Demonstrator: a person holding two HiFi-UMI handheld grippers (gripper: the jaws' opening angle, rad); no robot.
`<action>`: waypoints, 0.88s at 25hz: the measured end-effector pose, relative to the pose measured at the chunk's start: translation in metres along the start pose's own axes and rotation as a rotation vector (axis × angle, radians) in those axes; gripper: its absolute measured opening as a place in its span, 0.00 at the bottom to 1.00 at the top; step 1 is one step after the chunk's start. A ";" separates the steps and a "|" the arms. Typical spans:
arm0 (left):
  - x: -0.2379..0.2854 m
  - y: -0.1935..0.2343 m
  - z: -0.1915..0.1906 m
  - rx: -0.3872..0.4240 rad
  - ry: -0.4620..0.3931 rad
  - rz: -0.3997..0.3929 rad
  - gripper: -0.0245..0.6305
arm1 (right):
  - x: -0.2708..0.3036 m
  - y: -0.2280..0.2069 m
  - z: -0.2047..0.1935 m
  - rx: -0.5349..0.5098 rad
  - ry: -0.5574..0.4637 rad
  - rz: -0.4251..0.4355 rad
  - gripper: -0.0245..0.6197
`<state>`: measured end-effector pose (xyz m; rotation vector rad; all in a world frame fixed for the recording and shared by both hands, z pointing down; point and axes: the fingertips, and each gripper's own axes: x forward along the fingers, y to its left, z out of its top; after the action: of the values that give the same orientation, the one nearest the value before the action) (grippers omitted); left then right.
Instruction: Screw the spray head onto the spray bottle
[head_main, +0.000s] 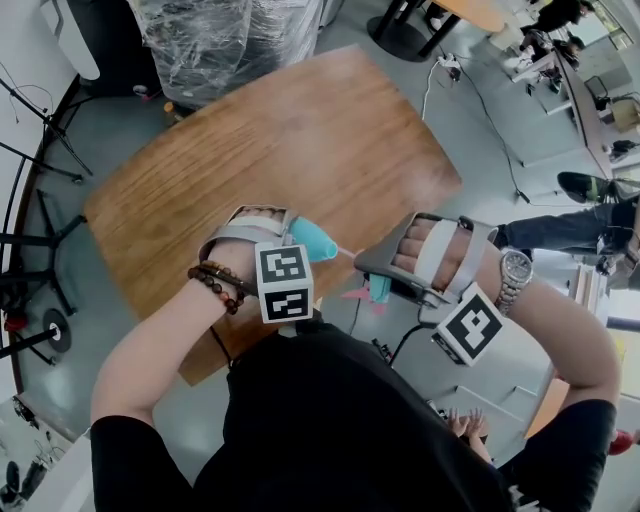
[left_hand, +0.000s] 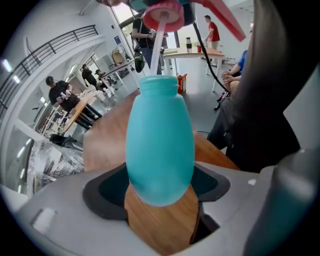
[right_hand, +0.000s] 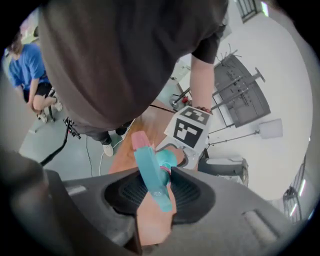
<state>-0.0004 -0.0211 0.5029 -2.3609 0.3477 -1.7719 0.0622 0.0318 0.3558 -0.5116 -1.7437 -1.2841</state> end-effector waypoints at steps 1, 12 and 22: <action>-0.003 -0.004 0.002 0.014 0.002 -0.016 0.66 | 0.001 0.000 0.004 -0.047 -0.007 -0.016 0.22; -0.031 -0.008 0.012 0.083 0.038 -0.020 0.66 | 0.009 0.005 0.022 -0.327 -0.052 -0.102 0.22; -0.040 -0.011 0.018 0.093 0.080 0.007 0.66 | 0.011 0.002 0.025 -0.267 -0.066 -0.085 0.22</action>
<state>0.0069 0.0007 0.4642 -2.2283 0.2776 -1.8412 0.0475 0.0531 0.3640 -0.6428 -1.6719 -1.5882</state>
